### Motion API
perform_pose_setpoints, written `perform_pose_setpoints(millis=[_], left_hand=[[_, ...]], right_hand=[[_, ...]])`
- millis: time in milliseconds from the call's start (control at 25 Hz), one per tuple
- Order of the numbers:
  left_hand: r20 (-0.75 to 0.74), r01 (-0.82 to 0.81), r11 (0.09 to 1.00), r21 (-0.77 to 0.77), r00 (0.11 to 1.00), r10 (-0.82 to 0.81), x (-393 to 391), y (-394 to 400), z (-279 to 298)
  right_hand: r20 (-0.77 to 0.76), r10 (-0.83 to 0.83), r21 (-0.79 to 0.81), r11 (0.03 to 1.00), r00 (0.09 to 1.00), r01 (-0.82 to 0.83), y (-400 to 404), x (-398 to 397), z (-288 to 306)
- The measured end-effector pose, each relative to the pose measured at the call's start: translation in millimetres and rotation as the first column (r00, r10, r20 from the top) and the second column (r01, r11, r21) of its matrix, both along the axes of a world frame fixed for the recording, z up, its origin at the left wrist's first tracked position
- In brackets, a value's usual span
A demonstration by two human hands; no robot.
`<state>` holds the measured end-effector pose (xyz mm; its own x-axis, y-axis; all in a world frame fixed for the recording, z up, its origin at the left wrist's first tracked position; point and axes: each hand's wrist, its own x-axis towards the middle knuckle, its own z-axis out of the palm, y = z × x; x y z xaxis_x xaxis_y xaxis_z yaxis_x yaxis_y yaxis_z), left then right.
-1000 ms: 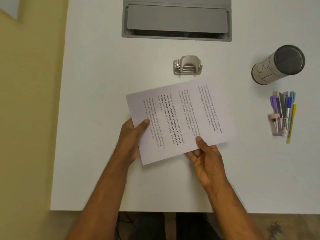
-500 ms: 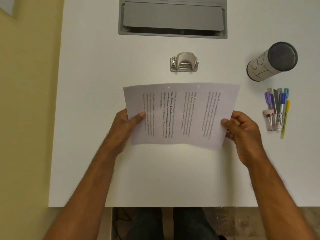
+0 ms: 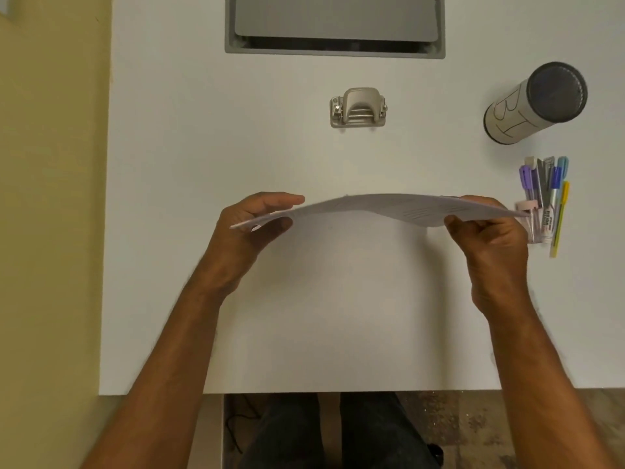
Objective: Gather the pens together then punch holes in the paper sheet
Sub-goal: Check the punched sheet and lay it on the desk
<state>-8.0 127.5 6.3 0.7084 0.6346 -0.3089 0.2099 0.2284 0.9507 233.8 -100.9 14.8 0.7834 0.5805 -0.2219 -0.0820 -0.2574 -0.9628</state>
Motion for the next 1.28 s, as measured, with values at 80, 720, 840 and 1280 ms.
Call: perform_pose_setpoints(millis=[80, 720, 840, 1280], left_hand=[[-0.012, 0.006, 0.999, 0.034, 1.000, -0.005, 1.1, -2.3, -2.5], [0.057, -0.263, 0.965, -0.020, 0.963, 0.264, 11.5, -4.4, 3.8], [0.052, -0.210, 0.978, -0.012, 0.976, 0.210, 10.2, -4.9, 3.3], [0.053, -0.242, 0.970, -0.012, 0.969, 0.242, 11.6, -4.6, -8.7]], right_hand=[[0.008, -0.001, 0.015, 1.000, 1.000, 0.001, 1.0, -0.1, -2.3], [0.095, 0.044, 0.042, 0.998, 0.994, -0.048, 5.8, 1.7, 18.1], [0.086, 0.004, 0.078, 0.997, 0.996, -0.011, 4.2, -2.2, 19.2], [0.126, 0.005, 0.064, 0.998, 0.992, -0.013, 2.5, 0.5, 1.1]])
